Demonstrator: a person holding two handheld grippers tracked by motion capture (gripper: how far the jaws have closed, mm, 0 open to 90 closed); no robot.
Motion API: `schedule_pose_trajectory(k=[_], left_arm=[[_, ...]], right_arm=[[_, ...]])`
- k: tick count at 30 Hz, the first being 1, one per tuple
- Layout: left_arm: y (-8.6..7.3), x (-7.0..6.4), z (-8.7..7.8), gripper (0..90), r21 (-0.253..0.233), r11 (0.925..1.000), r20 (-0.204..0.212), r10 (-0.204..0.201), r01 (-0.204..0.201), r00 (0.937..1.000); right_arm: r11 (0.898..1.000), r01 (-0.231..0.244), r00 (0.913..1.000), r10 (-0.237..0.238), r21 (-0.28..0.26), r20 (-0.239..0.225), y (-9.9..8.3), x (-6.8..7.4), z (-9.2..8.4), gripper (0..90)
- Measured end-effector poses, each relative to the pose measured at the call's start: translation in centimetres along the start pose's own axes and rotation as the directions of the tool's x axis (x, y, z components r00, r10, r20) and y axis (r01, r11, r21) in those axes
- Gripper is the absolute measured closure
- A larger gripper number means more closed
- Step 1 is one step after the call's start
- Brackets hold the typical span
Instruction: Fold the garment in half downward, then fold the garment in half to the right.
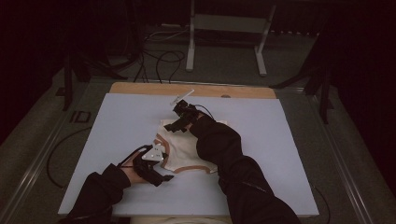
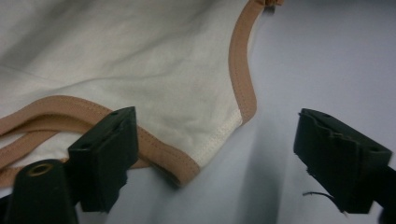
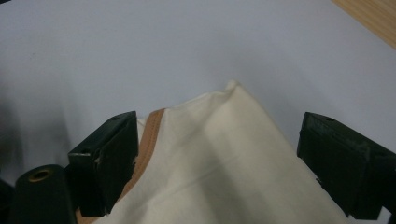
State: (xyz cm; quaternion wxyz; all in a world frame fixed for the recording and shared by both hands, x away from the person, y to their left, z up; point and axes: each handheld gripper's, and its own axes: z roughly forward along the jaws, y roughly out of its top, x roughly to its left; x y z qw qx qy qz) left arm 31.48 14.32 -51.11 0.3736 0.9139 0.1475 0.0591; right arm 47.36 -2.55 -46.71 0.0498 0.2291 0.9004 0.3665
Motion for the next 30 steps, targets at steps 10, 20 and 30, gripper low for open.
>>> schedule_pose_trajectory(k=[10, 20, 30], left_arm=[[-0.1, 0.1, 0.7, 35.2, 0.028, 0.9989, -0.018, 0.039, -0.039, 0.9991], [0.0, 0.7, 1.1, 48.0, 0.024, 0.9984, -0.045, 0.051, -0.05, 0.9977], [0.6, 1.2, 1.7, 79.4, 0.013, 0.9998, -0.078, 0.017, -0.016, 0.9968]], right_arm=[[1.0, 0.004, 0.9998, -0.004, 0.012, -0.018, 0.4, 0.3, 1.2, 12.9], [1.0, 0.013, 0.9996, -0.013, 0.025, -0.027, 1.1, 0.6, 2.0, 13.0], [1.0, 0.019, 0.9994, -0.019, 0.019, -0.029, 1.2, 0.7, 2.3, 12.9]])
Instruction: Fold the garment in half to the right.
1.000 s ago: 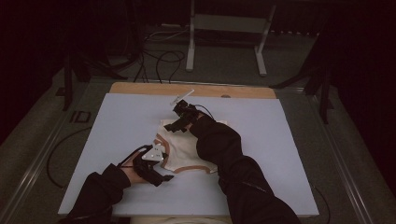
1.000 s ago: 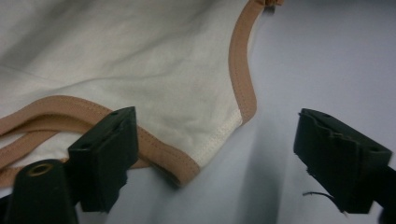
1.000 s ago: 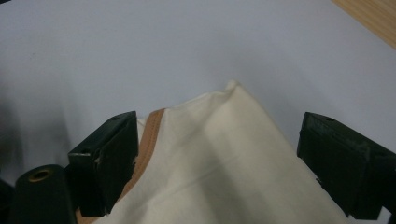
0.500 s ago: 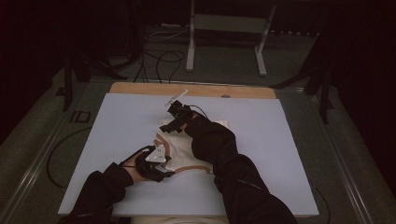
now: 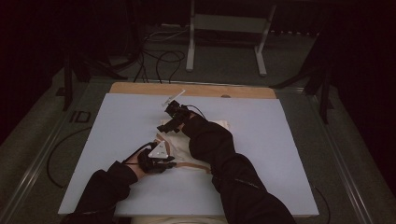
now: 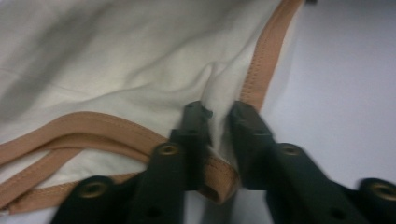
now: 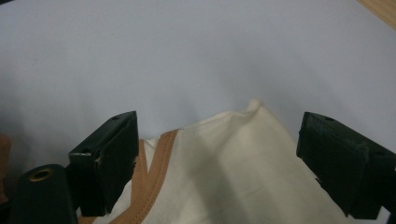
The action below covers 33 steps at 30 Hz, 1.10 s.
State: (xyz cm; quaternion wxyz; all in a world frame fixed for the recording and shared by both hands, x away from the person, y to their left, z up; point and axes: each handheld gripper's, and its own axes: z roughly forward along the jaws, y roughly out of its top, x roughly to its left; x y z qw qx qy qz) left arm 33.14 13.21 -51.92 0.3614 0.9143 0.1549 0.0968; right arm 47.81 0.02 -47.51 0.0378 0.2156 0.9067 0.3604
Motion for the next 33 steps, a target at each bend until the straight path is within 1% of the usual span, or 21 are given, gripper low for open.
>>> schedule_pose_trajectory(k=[1, 2, 5, 6, 8, 10, 11, 13, 15, 16, 18, 20, 21, 22, 23, 24, 25, 26, 27, 29, 33], left_arm=[[0.1, 0.0, 0.0, 81.7, 0.005, 1.0, 0.001, -0.003, 0.003, 1.0], [0.2, 0.1, 0.0, 83.5, 0.005, 1.0, 0.005, -0.002, 0.002, 1.0], [0.3, -0.1, 0.0, 85.6, 0.001, 0.9999, -0.002, -0.015, 0.015, 0.9999], [0.3, -0.1, -0.1, 85.8, -0.003, 0.9998, -0.005, -0.019, 0.019, 0.9998], [0.4, -0.2, -0.2, 86.1, -0.003, 1.0, -0.01, -0.009, 0.009, 0.9999], [0.4, -0.3, -0.3, 86.1, -0.013, 0.9998, -0.004, -0.017, 0.017, 0.9999], [0.5, -0.4, -0.3, 86.1, -0.008, 0.9999, -0.005, -0.006, 0.006, 1.0], [0.5, -0.5, -0.3, 86.1, -0.011, 0.9999, -0.002, -0.003, 0.003, 1.0], [0.5, -0.5, -0.3, 86.1, -0.005, 1.0, 0.0, 0.003, -0.003, 1.0], [0.5, -0.5, -0.3, 86.1, -0.009, 1.0, -0.001, 0.0, 0.0, 1.0], [0.5, -0.5, -0.3, 86.1, -0.005, 1.0, 0.001, 0.001, -0.001, 1.0], [0.5, -0.6, -0.3, 86.1, -0.011, 0.9999, 0.006, -0.006, 0.006, 1.0], [0.5, -0.5, -0.3, 86.1, -0.006, 1.0, 0.01, -0.003, 0.003, 0.9999], [0.5, -0.5, -0.3, 86.1, -0.007, 1.0, 0.01, -0.005, 0.005, 0.9999], [0.4, -0.5, -0.3, 86.1, -0.006, 0.9999, 0.011, -0.009, 0.009, 0.9999], [0.4, -0.5, -0.3, 86.1, -0.004, 1.0, 0.011, -0.006, 0.006, 0.9999], [0.4, -0.5, -0.3, 86.1, 0.002, 1.0, 0.009, 0.0, 0.0, 1.0], [0.4, -0.5, -0.3, 86.1, -0.004, 1.0, 0.01, -0.008, 0.008, 0.9999], [0.4, -0.5, -0.2, 86.1, -0.002, 1.0, 0.012, -0.006, 0.006, 0.9999], [0.4, -0.5, -0.2, 86.1, -0.004, 0.9999, 0.012, -0.011, 0.011, 0.9999], [0.3, -0.4, -0.2, 86.1, -0.001, 0.9999, 0.016, -0.014, 0.014, 0.9998]], right_arm=[[1.0, 0.001, 1.0, -0.001, 0.011, 0.004, 0.0, 0.0, 0.0, 12.9], [1.0, 0.002, 1.0, -0.002, 0.009, 0.001, 0.0, 0.0, 0.1, 12.8], [1.0, 0.008, 0.9999, -0.008, 0.011, 0.012, 0.1, -0.1, 0.1, 12.7], [1.0, 0.007, 0.9999, -0.007, 0.002, 0.009, 0.2, -0.2, 0.1, 12.7], [1.0, -0.002, 0.9997, 0.002, 0.004, 0.023, 0.3, -0.4, 0.1, 12.7], [1.0, -0.006, 0.9994, 0.006, 0.003, 0.033, 0.5, -0.7, 0.1, 12.6], [1.0, -0.011, 0.9991, 0.011, 0.003, 0.04, 0.6, -0.8, 0.1, 12.6], [1.0, -0.013, 0.9983, 0.013, 0.002, 0.058, 0.8, -1.0, 0.2, 11.5], [0.999, -0.031, 0.995, 0.032, -0.013, 0.094, 0.9, -1.1, 0.1, 10.2], [0.999, -0.042, 0.9936, 0.044, -0.017, 0.104, 1.1, -1.2, 0.1, 10.1], [0.997, -0.063, 0.9923, 0.066, -0.034, 0.104, 1.4, -1.4, 0.1, 9.4], [0.997, -0.068, 0.9896, 0.071, -0.027, 0.125, 1.7, -1.5, 0.4, 9.5], [0.997, -0.076, 0.9895, 0.079, -0.023, 0.121, 1.8, -1.5, 0.6, 9.4], [0.996, -0.089, 0.9894, 0.092, -0.031, 0.112, 1.9, -1.6, 0.8, 9.5], [0.995, -0.1, 0.9899, 0.102, -0.026, 0.099, 1.9, -1.7, 1.1, 9.5], [0.995, -0.102, 0.9905, 0.103, -0.016, 0.091, 1.9, -1.7, 1.4, 10.2], [0.995, -0.097, 0.9902, 0.096, -0.003, 0.101, 1.9, -1.7, 1.6, 15.3], [0.996, -0.09, 0.9917, 0.09, 0.004, 0.093, 1.9, -1.7, 1.8, 18.8], [0.996, -0.09, 0.992, 0.089, 0.008, 0.09, 1.9, -1.6, 2.1, 20.5], [0.996, -0.081, 0.9926, 0.079, 0.025, 0.092, 1.9, -1.6, 2.7, 28.4], [0.996, -0.077, 0.9927, 0.072, 0.05, 0.097, 1.8, -1.4, 3.7, 36.5]])
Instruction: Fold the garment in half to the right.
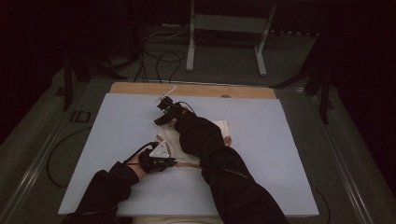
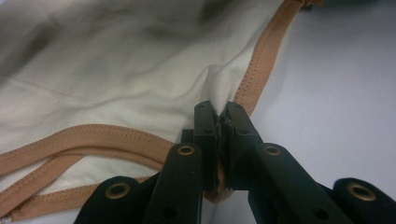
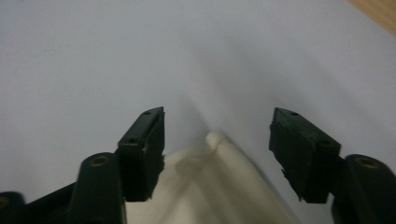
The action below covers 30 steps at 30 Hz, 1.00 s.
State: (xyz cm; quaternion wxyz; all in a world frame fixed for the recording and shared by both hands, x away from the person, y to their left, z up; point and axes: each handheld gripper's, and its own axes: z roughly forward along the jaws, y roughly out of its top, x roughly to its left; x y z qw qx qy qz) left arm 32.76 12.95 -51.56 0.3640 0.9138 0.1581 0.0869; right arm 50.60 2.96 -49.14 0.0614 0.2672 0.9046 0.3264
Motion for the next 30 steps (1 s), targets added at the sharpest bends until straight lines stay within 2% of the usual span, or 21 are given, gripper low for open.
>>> schedule_pose_trajectory(k=[4, 8, 10, 15, 19, 24, 25, 27, 30], left_arm=[[0.0, 0.1, 0.0, 86.1, 0.002, 1.0, 0.005, -0.002, 0.002, 1.0], [-0.1, 0.1, 0.1, 86.1, 0.005, 1.0, 0.008, -0.003, 0.003, 1.0], [-0.1, 0.1, 0.1, 86.1, 0.002, 1.0, 0.01, -0.008, 0.007, 0.9999], [-0.1, 0.1, 0.2, 86.1, 0.005, 0.9999, 0.013, -0.01, 0.009, 0.9999], [-0.1, 0.1, 0.1, 86.1, 0.01, 0.9999, 0.011, -0.004, 0.004, 0.9999], [-0.1, 0.2, 0.2, 86.2, 0.009, 0.9996, 0.019, -0.025, 0.025, 0.9995], [-0.1, 0.2, 0.2, 86.2, 0.009, 0.9996, 0.019, -0.025, 0.025, 0.9995], [-0.1, 0.2, 0.2, 86.3, 0.012, 0.9996, 0.02, -0.024, 0.024, 0.9995], [-0.1, 0.3, 0.2, 86.4, 0.013, 0.9996, 0.022, -0.024, 0.024, 0.9995]], right_arm=[[1.0, -0.015, 0.9999, 0.015, 0.019, 0.002, 0.0, -0.1, 0.8, 45.0], [0.999, -0.01, 0.9999, 0.009, 0.043, 0.013, -0.2, -0.3, 1.6, 50.1], [0.999, -0.012, 0.9999, 0.012, 0.051, 0.012, -0.3, -0.2, 1.9, 50.7], [0.998, -0.009, 1.0, 0.009, 0.057, 0.001, -0.4, 0.0, 2.2, 58.3], [0.998, 0.01, 0.9999, -0.01, 0.062, 0.006, -0.4, 0.2, 2.2, 67.1], [0.997, 0.037, 0.9991, -0.039, 0.074, 0.019, -0.5, 0.4, 2.1, 79.2], [0.997, 0.037, 0.9991, -0.039, 0.074, 0.019, -0.5, 0.4, 2.1, 79.2], [0.996, 0.051, 0.9984, -0.052, 0.079, 0.022, -0.5, 0.4, 2.0, 85.7], [0.995, 0.061, 0.9979, -0.062, 0.081, 0.018, -0.4, 0.4, 1.9, 86.9]])
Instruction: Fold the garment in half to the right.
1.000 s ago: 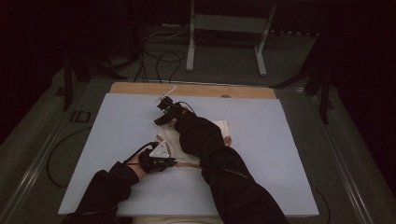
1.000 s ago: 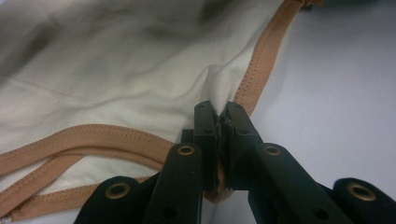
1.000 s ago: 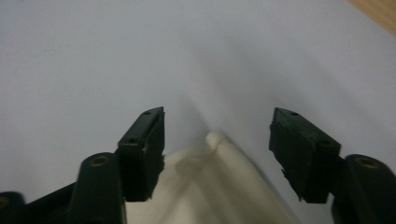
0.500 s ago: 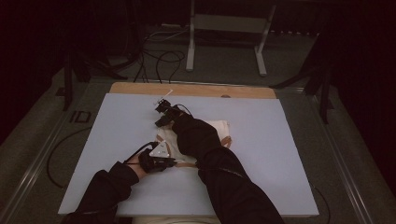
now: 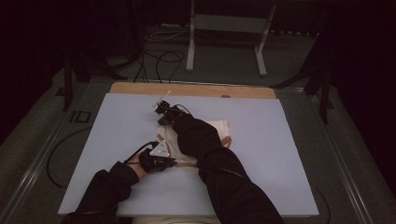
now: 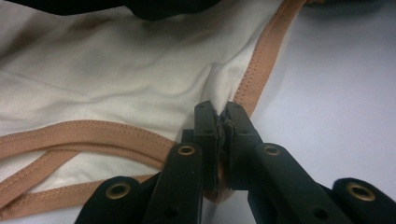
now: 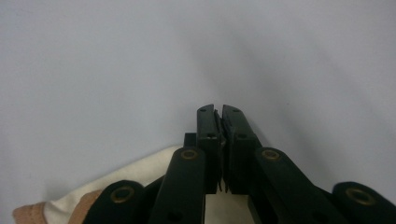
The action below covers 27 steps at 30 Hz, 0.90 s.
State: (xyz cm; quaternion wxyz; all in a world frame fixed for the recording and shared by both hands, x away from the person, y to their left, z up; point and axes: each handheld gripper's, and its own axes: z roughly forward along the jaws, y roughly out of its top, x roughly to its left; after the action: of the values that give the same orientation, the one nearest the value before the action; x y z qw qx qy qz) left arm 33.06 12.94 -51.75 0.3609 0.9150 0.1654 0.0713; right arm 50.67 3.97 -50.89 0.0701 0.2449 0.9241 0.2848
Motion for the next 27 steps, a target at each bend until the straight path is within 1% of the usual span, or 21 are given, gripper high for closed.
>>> schedule_pose_trajectory(k=[2, 5, 11, 13, 16, 19, 20, 24, 27], left_arm=[[0.0, 0.0, 0.0, 86.4, -0.001, 1.0, -0.001, 0.0, 0.0, 1.0], [0.0, -0.1, 0.0, 86.4, 0.0, 1.0, -0.003, 0.0, 0.0, 1.0], [0.1, -0.2, 0.0, 86.4, 0.0, 0.9998, -0.022, 0.022, -0.022, 0.9995], [0.2, -0.2, 0.0, 86.4, 0.004, 0.9994, -0.025, 0.036, -0.036, 0.9991], [0.2, -0.3, -0.1, 86.4, -0.004, 0.9993, -0.029, 0.038, -0.038, 0.9988], [0.4, -0.2, -0.2, 86.3, -0.006, 0.9989, -0.035, 0.046, -0.046, 0.9983], [0.4, -0.3, -0.2, 86.3, -0.009, 0.9991, -0.034, 0.04, -0.04, 0.9986], [0.8, -0.2, -0.3, 86.4, -0.011, 0.9985, -0.036, 0.053, -0.053, 0.998], [1.1, -0.2, -0.5, 86.3, -0.004, 0.998, -0.036, 0.063, -0.063, 0.9974]], right_arm=[[1.0, -0.005, 1.0, 0.005, -0.002, -0.005, 0.1, 0.0, -0.2, 87.0], [1.0, 0.0, 1.0, 0.0, -0.006, -0.005, 0.1, -0.1, -0.6, 87.2], [1.0, 0.006, 1.0, -0.006, -0.02, -0.007, 0.1, -0.1, -1.7, 87.4], [1.0, 0.009, 0.9999, -0.01, -0.025, -0.009, 0.1, -0.1, -2.0, 87.4], [0.999, 0.009, 0.9999, -0.01, -0.031, -0.007, 0.1, -0.2, -2.6, 87.4], [0.999, 0.009, 0.9999, -0.01, -0.038, -0.009, 0.1, -0.3, -3.2, 87.4], [0.999, 0.009, 0.9999, -0.01, -0.042, -0.009, 0.1, -0.3, -3.4, 87.4], [0.999, 0.005, 1.0, -0.005, -0.052, -0.005, 0.0, -0.4, -4.2, 87.4], [0.998, 0.013, 0.9999, -0.013, -0.057, 0.0, -0.1, -0.6, -4.9, 87.5]])
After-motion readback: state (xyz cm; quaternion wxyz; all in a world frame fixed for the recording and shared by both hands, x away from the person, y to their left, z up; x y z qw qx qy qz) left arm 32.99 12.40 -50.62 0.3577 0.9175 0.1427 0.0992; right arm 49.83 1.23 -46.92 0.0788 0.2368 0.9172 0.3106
